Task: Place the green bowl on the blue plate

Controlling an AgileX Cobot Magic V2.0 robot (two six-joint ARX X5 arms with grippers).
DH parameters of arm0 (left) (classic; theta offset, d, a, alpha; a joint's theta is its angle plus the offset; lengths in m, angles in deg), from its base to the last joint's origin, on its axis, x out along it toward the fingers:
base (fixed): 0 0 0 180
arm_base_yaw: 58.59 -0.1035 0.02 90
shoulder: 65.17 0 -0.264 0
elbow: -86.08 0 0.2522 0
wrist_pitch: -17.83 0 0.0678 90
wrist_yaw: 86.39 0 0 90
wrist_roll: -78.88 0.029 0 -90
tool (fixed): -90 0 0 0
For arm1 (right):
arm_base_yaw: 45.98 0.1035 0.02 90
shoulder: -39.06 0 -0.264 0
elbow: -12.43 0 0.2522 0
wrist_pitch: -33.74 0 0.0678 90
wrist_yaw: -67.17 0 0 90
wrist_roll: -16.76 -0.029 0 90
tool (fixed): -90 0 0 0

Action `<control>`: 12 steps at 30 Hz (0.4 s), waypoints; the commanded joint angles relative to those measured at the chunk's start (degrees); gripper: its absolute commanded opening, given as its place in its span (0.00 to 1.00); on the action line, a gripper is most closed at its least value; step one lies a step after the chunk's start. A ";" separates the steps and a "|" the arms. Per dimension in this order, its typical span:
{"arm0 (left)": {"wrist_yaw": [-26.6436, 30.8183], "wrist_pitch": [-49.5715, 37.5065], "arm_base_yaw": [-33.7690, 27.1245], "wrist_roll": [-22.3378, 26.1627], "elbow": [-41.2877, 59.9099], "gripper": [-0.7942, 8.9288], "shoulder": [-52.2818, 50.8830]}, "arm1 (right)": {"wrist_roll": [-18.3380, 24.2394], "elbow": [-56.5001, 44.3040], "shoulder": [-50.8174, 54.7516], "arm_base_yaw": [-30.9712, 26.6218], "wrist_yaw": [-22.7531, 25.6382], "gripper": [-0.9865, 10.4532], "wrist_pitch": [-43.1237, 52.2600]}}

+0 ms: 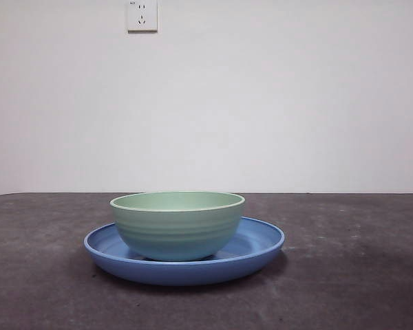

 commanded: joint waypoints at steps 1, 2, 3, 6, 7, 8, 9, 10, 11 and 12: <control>-0.26 0.42 -0.11 0.31 1.20 0.12 -0.07 | 0.46 -0.50 0.13 -0.11 0.22 0.13 -1.01; -0.26 0.42 -0.11 0.31 1.20 0.12 -0.07 | 0.46 -0.50 0.13 -0.11 0.28 0.13 -1.57; -0.26 0.42 -0.11 0.31 1.20 0.12 -0.07 | 0.46 -0.50 0.13 -0.11 0.44 0.13 -1.86; -0.26 0.42 -0.11 0.31 1.18 0.12 -0.07 | 0.42 -0.50 0.13 -0.11 0.48 0.13 -2.01; -0.26 0.42 -0.11 0.31 1.18 0.12 -0.07 | 0.37 -0.50 0.13 -0.11 0.52 0.13 -2.32; -0.26 0.42 -0.11 0.31 1.20 0.12 -0.07 | 0.20 -0.50 0.13 -0.11 0.70 0.13 -3.04; -0.26 0.42 -0.11 0.31 1.20 0.12 -0.07 | 0.17 -0.50 0.13 -0.11 1.11 0.13 -3.78; -0.26 0.42 -0.11 0.31 1.20 0.12 -0.07 | 0.17 -0.50 0.13 -0.11 1.40 0.13 -4.79; -0.26 0.42 -0.11 0.31 1.18 0.12 -0.07 | 0.00 -0.48 0.09 -0.09 1.51 0.13 -4.83; -0.26 0.42 -0.11 0.31 1.20 0.12 -0.07 | -0.17 -0.48 0.09 -0.11 1.51 0.13 -4.81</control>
